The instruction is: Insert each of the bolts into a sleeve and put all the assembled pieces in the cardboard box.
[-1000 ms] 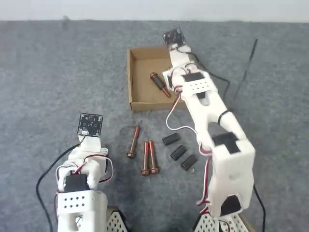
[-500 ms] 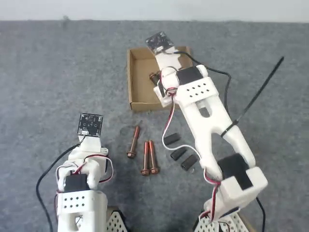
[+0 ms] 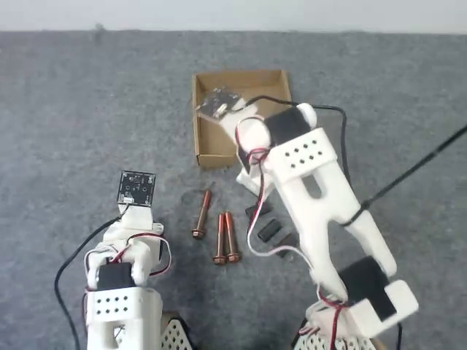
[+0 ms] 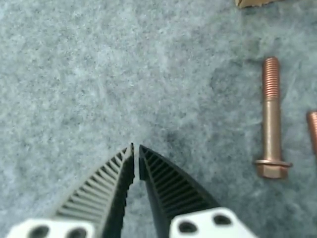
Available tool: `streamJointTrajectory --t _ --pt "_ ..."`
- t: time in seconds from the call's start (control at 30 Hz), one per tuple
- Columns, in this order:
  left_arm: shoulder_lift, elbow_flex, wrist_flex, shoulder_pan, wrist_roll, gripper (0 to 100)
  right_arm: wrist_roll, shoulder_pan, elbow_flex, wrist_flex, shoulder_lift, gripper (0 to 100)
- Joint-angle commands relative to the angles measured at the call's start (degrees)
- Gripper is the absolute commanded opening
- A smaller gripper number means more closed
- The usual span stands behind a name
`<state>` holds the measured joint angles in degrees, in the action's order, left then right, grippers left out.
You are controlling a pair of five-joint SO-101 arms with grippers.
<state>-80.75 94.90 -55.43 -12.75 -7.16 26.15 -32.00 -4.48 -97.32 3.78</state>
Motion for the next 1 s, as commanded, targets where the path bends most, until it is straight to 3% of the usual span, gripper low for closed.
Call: streamJointTrajectory --t 0.0,0.23,0.6,0.77,0.97 --pt "-0.88 -2.68 0.09 -0.44 -0.53 1 2.99 -3.12 3.25 -1.27 6.2 0.7" --pt "-0.88 -2.68 0.09 -0.44 -0.53 1 11.25 -9.19 21.1 6.73 18.59 0.8" --pt "-0.88 -2.68 0.09 -0.44 -0.62 1 29.45 -8.84 37.1 16.22 25.01 2.4" --pt "-0.88 -2.68 0.09 -0.44 -0.62 1 30.33 -7.08 42.46 24.75 25.01 14.6" --pt "-0.88 -2.68 0.09 -0.35 -0.62 1 34.37 -4.97 43.96 30.81 21.32 14.3"
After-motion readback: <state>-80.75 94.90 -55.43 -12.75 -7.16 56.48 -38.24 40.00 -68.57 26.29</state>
